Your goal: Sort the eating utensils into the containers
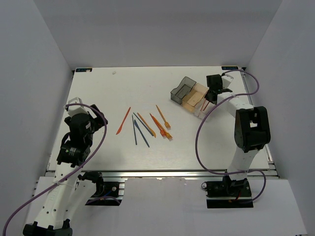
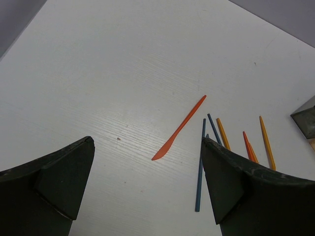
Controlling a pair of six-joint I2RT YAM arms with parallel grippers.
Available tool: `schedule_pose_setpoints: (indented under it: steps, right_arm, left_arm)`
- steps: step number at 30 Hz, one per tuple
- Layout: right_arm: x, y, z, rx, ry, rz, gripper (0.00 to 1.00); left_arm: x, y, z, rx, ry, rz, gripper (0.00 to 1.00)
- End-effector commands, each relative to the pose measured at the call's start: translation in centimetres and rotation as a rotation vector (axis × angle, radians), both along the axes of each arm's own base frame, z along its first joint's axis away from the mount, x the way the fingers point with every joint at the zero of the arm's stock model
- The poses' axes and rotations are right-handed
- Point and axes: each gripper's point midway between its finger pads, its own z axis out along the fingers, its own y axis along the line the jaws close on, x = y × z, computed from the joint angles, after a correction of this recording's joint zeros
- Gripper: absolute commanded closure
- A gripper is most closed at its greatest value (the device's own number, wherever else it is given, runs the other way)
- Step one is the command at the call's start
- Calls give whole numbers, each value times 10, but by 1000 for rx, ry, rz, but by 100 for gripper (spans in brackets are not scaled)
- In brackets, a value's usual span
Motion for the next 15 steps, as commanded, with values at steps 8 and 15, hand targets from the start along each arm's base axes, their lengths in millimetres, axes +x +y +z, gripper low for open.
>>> schedule_pose_setpoints:
  steps: [8, 15]
  right_arm:
    - [1, 9, 9, 53, -44, 6, 65]
    - [-4, 24, 42, 37, -101, 66, 58]
  left_arm:
    - [0, -2, 2, 2, -6, -14, 2]
    - [0, -2, 2, 2, -9, -14, 2]
